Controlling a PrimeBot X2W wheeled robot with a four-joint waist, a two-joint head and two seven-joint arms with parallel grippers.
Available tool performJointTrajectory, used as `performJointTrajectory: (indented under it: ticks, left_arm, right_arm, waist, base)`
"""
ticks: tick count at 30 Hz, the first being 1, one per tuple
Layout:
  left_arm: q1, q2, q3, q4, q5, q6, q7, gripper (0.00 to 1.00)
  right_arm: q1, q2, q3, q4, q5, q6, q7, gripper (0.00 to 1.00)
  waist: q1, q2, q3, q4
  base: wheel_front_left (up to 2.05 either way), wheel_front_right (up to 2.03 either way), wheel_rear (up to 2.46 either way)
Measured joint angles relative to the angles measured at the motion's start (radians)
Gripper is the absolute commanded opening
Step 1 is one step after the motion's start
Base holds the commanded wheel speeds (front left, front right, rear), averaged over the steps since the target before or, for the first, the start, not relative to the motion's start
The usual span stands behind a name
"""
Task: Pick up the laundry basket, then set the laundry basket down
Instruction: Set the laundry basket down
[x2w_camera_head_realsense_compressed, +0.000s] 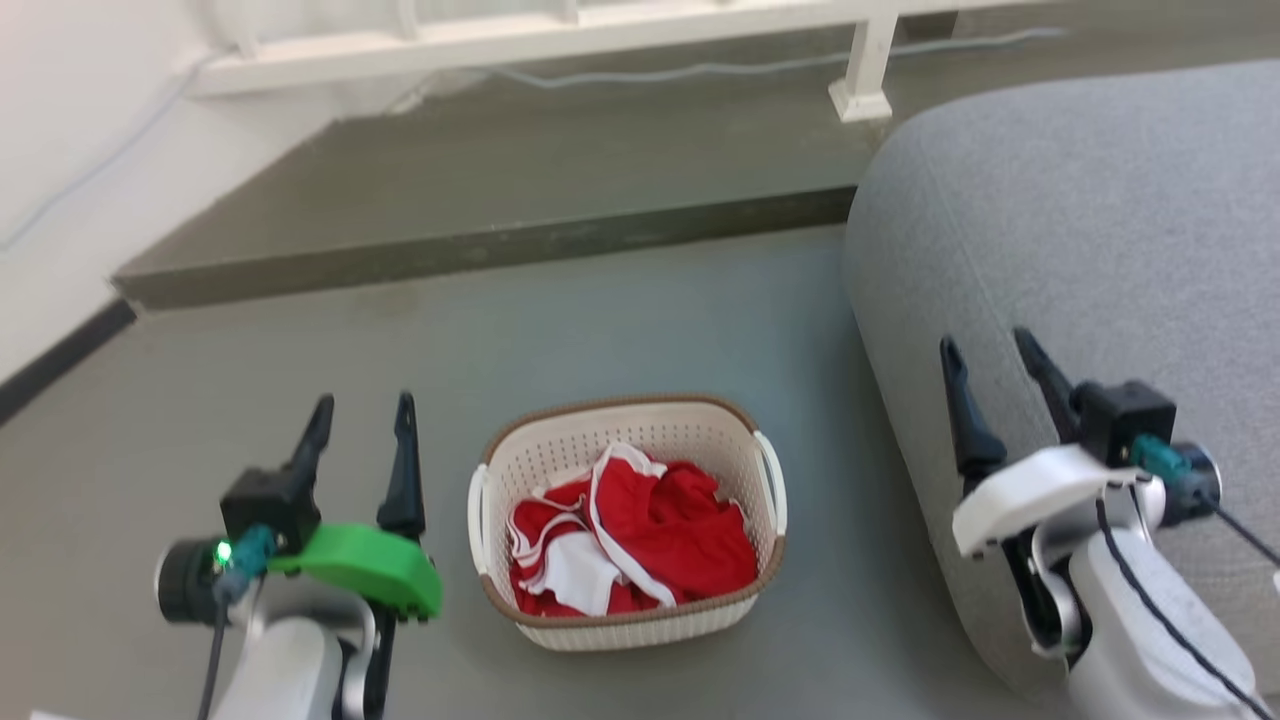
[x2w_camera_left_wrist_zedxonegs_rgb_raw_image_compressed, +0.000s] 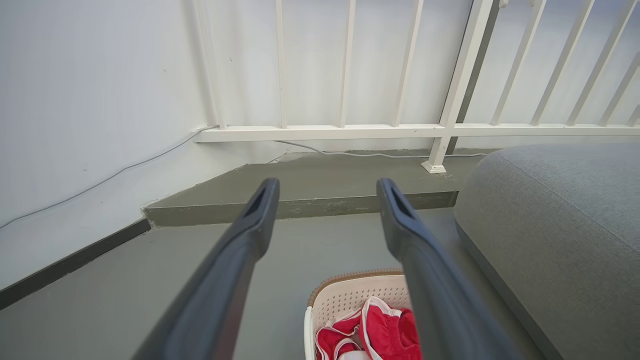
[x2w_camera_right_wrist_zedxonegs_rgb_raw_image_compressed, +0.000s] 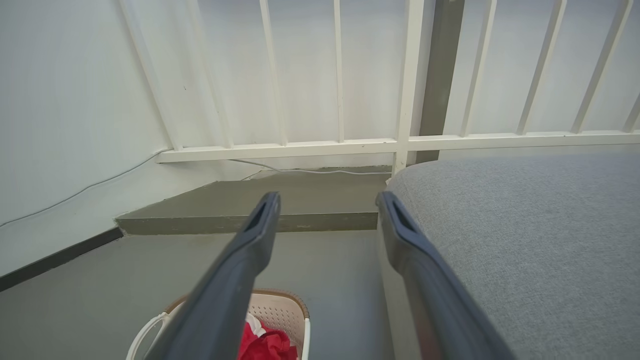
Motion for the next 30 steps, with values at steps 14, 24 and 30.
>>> performJointTrajectory:
  ticks: [14, 24, 30]
  left_arm:
    - [0.161, -0.002, 0.003, -0.074, 0.013, 0.017, 0.000, 1.00]
    - [0.224, -0.005, 0.023, -0.116, 0.013, 0.025, 0.000, 1.00]
    - [0.239, -0.006, 0.023, -0.132, 0.020, 0.025, 0.000, 1.00]
  right_arm:
    - [0.140, 0.000, -0.009, -0.054, -0.008, -0.020, 0.000, 1.00]
    - [0.190, -0.003, -0.026, -0.094, -0.022, -0.032, 0.000, 1.00]
    - [0.209, -0.004, -0.030, -0.112, -0.034, -0.039, 0.000, 1.00]
  waist:
    - [0.0000, 0.0000, -0.046, 0.006]
    - [0.0000, 0.0000, -0.054, 0.006]
    - [0.0000, 0.0000, -0.055, 0.007]
  base:
    - [0.00, 0.00, 0.00]
    - [0.00, 0.00, 0.00]
    - [0.00, 0.00, 0.00]
